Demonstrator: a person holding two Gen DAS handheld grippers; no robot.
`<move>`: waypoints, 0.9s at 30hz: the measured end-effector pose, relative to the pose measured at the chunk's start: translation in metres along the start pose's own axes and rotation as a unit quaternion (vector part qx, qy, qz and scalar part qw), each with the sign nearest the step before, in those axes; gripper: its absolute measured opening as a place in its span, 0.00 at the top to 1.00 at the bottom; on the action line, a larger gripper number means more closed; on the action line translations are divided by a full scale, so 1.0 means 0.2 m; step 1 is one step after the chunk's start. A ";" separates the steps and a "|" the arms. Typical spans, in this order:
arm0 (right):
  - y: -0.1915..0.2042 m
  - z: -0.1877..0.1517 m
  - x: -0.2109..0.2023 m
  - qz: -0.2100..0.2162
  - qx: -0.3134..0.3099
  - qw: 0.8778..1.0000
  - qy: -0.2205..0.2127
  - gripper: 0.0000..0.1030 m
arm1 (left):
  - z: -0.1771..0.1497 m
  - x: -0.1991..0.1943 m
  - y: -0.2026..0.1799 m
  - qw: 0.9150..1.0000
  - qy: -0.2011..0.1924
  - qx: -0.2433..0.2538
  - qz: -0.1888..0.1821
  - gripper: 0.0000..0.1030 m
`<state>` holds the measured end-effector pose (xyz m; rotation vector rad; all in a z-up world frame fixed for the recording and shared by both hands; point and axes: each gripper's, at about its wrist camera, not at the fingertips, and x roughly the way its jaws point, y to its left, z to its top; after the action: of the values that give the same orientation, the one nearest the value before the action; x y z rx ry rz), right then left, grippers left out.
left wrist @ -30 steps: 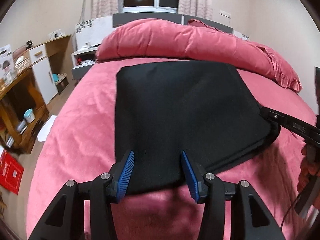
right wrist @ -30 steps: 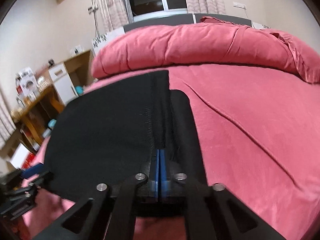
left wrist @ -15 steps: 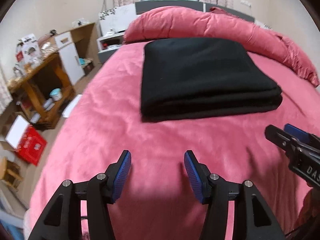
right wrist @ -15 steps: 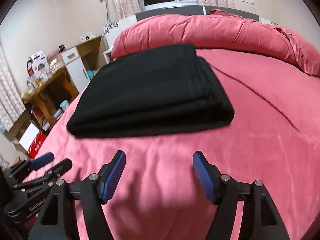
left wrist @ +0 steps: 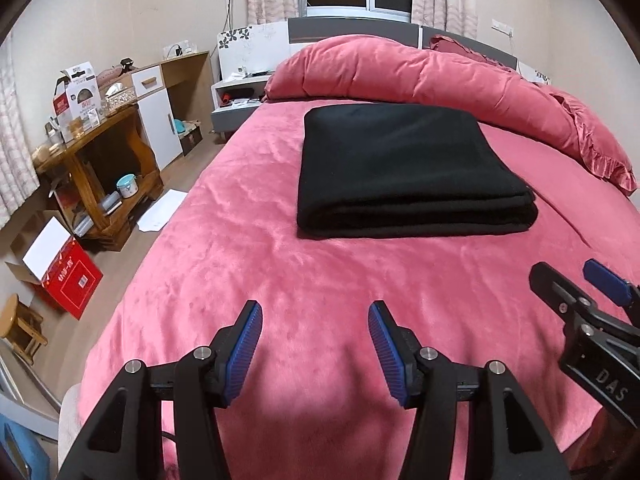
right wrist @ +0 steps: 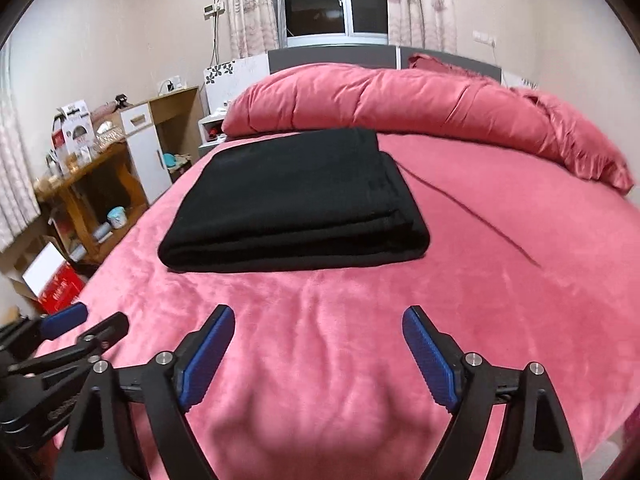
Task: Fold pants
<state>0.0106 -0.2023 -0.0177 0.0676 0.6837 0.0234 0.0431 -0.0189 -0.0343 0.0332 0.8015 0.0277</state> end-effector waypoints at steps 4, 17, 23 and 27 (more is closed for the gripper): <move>-0.02 -0.01 -0.01 0.001 0.012 1.000 0.005 0.16 | -0.01 -0.03 0.00 1.000 -0.003 -0.002 -0.013 0.45; -0.04 -0.02 -0.01 -0.005 0.020 1.000 0.010 0.16 | -0.01 -0.08 0.00 1.000 -0.019 -0.009 -0.011 0.45; -0.04 -0.03 0.00 -0.004 0.021 1.000 0.012 0.16 | -0.01 -0.09 -0.01 1.000 -0.026 -0.012 0.001 0.45; -0.04 -0.03 0.00 -0.003 0.020 1.000 0.014 0.16 | -0.01 -0.10 -0.01 1.000 -0.028 -0.012 0.005 0.45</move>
<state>0.0069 -0.2101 -0.0234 0.1036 0.7127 0.0043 0.0280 -0.0215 -0.0221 0.0157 0.7450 0.0461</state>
